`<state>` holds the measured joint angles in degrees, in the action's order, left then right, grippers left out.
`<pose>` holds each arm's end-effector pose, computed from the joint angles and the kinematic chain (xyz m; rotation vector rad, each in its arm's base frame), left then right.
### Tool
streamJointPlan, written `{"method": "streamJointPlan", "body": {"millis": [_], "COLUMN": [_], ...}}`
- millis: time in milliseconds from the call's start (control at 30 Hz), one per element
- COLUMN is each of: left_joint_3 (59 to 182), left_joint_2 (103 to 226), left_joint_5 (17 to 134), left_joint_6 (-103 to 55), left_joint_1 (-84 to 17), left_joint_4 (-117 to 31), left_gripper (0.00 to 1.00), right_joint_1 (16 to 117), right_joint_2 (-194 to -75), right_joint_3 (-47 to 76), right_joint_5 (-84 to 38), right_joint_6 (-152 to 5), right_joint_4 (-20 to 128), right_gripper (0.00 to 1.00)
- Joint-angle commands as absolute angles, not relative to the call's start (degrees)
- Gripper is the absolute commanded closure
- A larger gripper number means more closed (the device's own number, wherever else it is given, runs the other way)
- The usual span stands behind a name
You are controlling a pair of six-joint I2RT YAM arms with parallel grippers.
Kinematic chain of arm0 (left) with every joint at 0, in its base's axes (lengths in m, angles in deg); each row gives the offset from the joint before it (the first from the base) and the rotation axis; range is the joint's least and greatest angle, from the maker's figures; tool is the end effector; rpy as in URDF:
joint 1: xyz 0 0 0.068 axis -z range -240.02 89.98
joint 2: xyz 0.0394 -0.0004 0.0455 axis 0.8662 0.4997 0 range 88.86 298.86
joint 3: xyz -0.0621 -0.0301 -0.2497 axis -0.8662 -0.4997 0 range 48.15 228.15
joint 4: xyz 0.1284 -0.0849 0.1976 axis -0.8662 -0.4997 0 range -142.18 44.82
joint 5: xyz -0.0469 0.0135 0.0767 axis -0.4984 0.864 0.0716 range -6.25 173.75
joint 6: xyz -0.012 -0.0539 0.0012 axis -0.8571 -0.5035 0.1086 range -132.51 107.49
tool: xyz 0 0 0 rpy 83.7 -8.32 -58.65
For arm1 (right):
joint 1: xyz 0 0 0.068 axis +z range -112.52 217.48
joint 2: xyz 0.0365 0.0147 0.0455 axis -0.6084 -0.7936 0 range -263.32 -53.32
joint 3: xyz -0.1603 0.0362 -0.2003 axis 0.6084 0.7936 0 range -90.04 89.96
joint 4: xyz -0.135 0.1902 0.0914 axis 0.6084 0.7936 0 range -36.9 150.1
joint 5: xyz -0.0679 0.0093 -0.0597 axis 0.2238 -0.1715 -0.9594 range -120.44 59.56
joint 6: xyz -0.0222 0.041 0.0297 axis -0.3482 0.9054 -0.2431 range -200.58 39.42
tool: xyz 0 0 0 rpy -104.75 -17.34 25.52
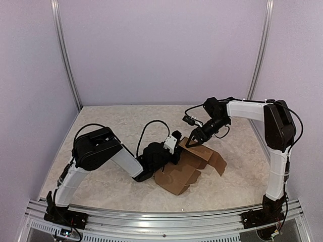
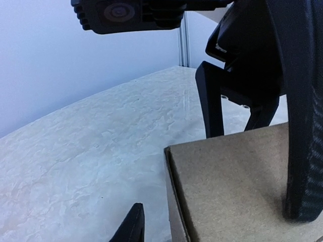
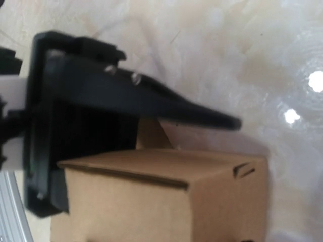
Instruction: Fold the paper box
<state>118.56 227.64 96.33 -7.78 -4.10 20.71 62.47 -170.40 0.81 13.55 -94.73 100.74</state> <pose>0.2646 -0.3765 0.0786 0.6736 1.4923 -0.5119 0.3453 0.1897 0.1817 -1.0539 2.5441 1.1387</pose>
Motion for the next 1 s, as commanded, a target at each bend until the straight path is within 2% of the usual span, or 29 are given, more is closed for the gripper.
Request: {"method": "streamJointPlan", "body": {"millis": [0,67,267,467,667,767,967], "left_joint_3": [117.0,116.1,116.9,118.4,119.5,121.0,127.3], "left_joint_2": [227.3,227.2,227.5,228.2,228.9,229.9,233.3], "left_joint_5": [90.8,91.1,93.5,94.4,95.8,99.2,106.4], "left_joint_6": [-8.0,-7.8,-7.8,-7.9,-8.4,-7.3,-4.7], "left_joint_1": [-5.0,-5.1,-5.1,-5.0,-4.8,-3.9,-1.6], "left_joint_4": [18.5,18.7,19.0,19.5,20.3,21.7,19.9], "left_gripper": [0.70,0.73,0.91,0.91,0.96,0.95,1.00], "right_joint_1": [62.2,62.2,62.1,62.1,62.2,62.2,62.2], "right_joint_2": [-172.8,-173.1,-173.8,-173.8,-174.4,-175.0,-175.6], "right_joint_3": [-0.5,-0.8,-1.2,-0.8,-0.1,0.3,0.6], "right_joint_5": [12.5,12.5,13.7,14.9,17.6,19.8,23.9], "right_joint_6": [-95.7,-95.7,-95.2,-95.1,-94.4,-93.9,-93.0], "right_joint_4": [102.8,102.8,103.0,103.2,102.9,102.8,102.7], "right_gripper": [0.35,0.35,0.35,0.35,0.35,0.35,0.35]}}
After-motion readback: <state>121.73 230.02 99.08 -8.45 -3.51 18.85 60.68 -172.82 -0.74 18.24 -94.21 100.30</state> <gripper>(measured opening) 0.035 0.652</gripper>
